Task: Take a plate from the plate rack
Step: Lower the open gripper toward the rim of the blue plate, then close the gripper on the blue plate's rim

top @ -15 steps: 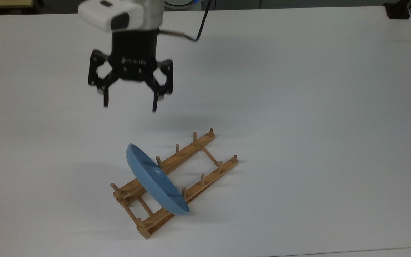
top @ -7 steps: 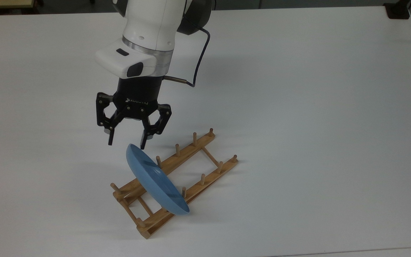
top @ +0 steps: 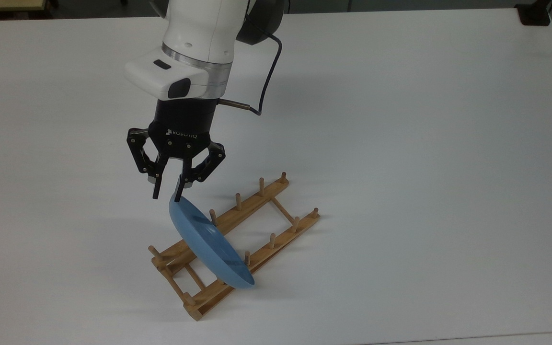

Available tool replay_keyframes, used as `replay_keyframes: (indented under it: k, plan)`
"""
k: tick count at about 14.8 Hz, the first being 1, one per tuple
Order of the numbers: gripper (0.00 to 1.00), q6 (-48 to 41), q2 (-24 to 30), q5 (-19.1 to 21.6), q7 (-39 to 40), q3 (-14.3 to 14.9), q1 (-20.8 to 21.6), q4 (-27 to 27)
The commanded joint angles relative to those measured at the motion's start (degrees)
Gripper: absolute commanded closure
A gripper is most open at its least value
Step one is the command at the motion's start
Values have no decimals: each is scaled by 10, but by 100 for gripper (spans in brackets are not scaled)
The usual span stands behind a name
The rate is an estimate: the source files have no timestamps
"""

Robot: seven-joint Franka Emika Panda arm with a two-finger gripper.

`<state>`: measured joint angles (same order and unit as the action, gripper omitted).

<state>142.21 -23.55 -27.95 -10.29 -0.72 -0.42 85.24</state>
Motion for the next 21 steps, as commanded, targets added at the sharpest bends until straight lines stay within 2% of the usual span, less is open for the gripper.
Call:
replay_keyframes:
  k: [1, 11, 17, 21]
  plan:
    - [69, 11, -6, -16, -10, 2, 2, -2]
    - [66, 11, -19, -16, -11, 2, 5, -3]
    - [71, 18, -19, -12, -13, 1, 5, -11]
    - [91, 18, -19, -13, -12, 2, 5, -10]
